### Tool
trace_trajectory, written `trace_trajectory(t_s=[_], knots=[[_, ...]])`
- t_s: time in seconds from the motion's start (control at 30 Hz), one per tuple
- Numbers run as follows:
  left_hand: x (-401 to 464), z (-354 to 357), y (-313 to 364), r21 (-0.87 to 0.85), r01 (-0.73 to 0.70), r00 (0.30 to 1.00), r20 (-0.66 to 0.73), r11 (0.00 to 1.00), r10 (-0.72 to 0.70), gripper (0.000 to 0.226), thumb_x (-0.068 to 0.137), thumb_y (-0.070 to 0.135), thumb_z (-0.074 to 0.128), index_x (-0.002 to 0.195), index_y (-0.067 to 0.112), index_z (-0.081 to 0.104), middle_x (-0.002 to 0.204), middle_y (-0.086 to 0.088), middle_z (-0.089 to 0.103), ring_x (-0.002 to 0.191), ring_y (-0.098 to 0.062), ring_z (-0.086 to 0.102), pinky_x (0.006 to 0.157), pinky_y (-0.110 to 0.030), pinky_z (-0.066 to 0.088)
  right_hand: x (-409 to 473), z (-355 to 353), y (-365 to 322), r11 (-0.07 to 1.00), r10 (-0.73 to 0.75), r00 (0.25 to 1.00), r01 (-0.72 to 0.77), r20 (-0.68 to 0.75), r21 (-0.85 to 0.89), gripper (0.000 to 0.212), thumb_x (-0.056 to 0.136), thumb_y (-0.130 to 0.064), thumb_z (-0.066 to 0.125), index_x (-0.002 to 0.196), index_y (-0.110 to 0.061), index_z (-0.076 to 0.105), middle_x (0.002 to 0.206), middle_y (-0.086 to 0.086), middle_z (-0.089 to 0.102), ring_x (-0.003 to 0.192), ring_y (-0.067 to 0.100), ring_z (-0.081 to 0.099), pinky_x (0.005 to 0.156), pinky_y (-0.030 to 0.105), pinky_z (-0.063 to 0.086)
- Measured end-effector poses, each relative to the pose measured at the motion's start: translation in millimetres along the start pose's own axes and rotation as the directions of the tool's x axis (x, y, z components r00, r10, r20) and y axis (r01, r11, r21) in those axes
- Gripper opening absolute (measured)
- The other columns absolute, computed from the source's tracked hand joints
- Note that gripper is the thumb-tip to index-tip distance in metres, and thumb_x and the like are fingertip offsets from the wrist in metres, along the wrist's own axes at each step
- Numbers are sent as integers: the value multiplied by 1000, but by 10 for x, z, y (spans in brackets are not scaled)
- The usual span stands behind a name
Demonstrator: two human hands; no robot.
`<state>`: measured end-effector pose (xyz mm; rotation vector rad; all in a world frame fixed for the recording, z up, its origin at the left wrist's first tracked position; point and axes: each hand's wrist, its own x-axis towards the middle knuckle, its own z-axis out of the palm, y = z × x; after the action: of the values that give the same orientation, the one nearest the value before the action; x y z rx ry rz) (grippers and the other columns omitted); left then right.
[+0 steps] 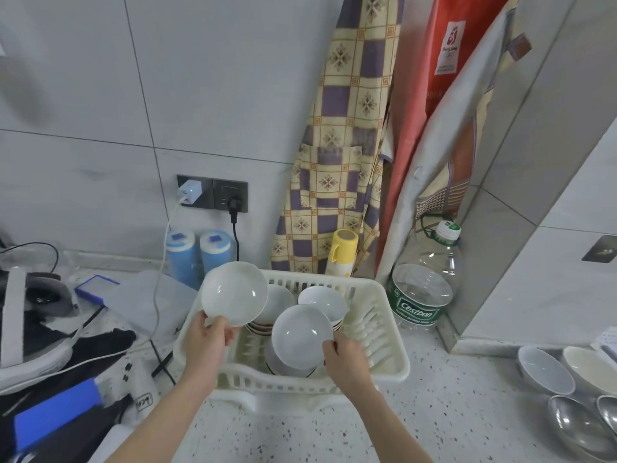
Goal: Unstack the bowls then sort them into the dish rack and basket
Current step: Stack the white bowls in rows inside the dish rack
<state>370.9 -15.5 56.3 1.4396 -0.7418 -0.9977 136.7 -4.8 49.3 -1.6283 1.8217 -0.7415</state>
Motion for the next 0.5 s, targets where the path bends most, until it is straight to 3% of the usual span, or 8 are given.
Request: trace_trajectory(t_s=[0.13, 0.3, 0.5], knots=[[35, 20, -82, 14, -27, 1000, 4, 1000, 27, 26, 91, 11, 52, 116, 16, 55, 80, -4, 65, 68, -14, 59, 61, -25, 44, 29, -5, 27, 999, 40, 999, -40, -12, 25, 24, 90, -10, 44, 67, -9, 39, 63, 8, 42, 57, 18, 33, 53, 29, 23], [67, 35, -177, 25, -92, 995, -22, 995, 93, 24, 92, 10, 53, 113, 21, 56, 74, -1, 65, 71, -16, 62, 63, -25, 45, 3, -6, 50, 1000, 17, 1000, -17, 2, 0, 20, 89, -9, 44, 69, -7, 43, 62, 7, 44, 55, 17, 34, 50, 28, 23], [98, 77, -210, -9, -85, 995, -58, 996, 84, 23, 91, 12, 56, 113, 19, 56, 79, -1, 69, 73, -15, 65, 62, -24, 46, 24, -11, 78, 999, 51, 997, -52, 54, 8, 20, 89, -12, 45, 83, 2, 58, 62, -2, 56, 65, 22, 58, 55, 28, 36]])
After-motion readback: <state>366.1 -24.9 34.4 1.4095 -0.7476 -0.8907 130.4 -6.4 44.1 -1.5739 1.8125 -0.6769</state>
